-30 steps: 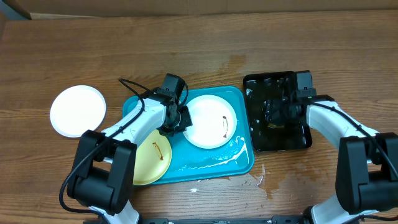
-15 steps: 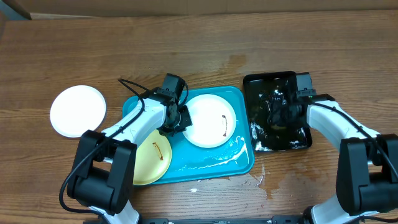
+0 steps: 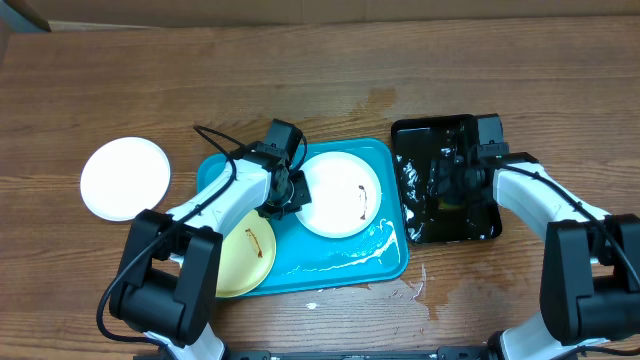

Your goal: Clean dirty plates on tray and stack at the side

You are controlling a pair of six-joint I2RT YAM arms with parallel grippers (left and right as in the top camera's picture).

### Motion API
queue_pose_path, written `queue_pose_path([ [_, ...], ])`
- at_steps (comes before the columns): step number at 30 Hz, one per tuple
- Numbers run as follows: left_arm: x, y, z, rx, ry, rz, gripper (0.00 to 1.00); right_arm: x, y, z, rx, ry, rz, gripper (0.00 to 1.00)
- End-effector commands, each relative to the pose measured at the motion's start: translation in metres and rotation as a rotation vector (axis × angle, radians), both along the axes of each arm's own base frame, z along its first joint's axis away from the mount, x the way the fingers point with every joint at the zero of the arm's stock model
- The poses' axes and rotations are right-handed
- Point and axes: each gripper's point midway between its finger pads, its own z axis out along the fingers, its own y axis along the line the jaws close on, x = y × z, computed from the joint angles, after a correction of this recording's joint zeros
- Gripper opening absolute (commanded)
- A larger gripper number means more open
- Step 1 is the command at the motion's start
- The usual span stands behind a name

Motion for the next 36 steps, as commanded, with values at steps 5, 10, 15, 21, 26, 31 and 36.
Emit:
queue_pose_path([
  [5, -0.006, -0.001, -0.003, 0.024, 0.002, -0.005, 0.06, 0.009, -0.007, -0.004, -0.035, -0.033, -0.018, 0.69],
  [10, -0.005, -0.002, -0.002, 0.023, -0.001, -0.005, 0.05, 0.01, -0.007, -0.008, -0.034, -0.031, -0.018, 0.04],
  [15, -0.004, 0.001, -0.003, 0.042, -0.012, -0.007, 0.04, 0.024, 0.005, 0.013, 0.026, -0.066, 0.005, 0.76],
  [21, 0.009, 0.005, -0.001, 0.045, -0.049, 0.082, 0.04, 0.034, 0.008, 0.059, 0.043, -0.107, 0.01, 0.83],
  [26, 0.013, 0.01, 0.0, -0.004, -0.036, 0.13, 0.6, 0.008, 0.005, 0.072, 0.042, -0.025, -0.02, 0.88],
  [31, 0.016, 0.009, 0.001, 0.012, -0.076, -0.083, 0.67, -0.021, -0.002, 0.058, 0.007, 0.1, -0.039, 0.82],
  [36, 0.026, 0.011, 0.004, 0.054, -0.142, -0.228, 0.57, -0.028, -0.015, 0.042, -0.045, 0.109, -0.106, 0.81],
])
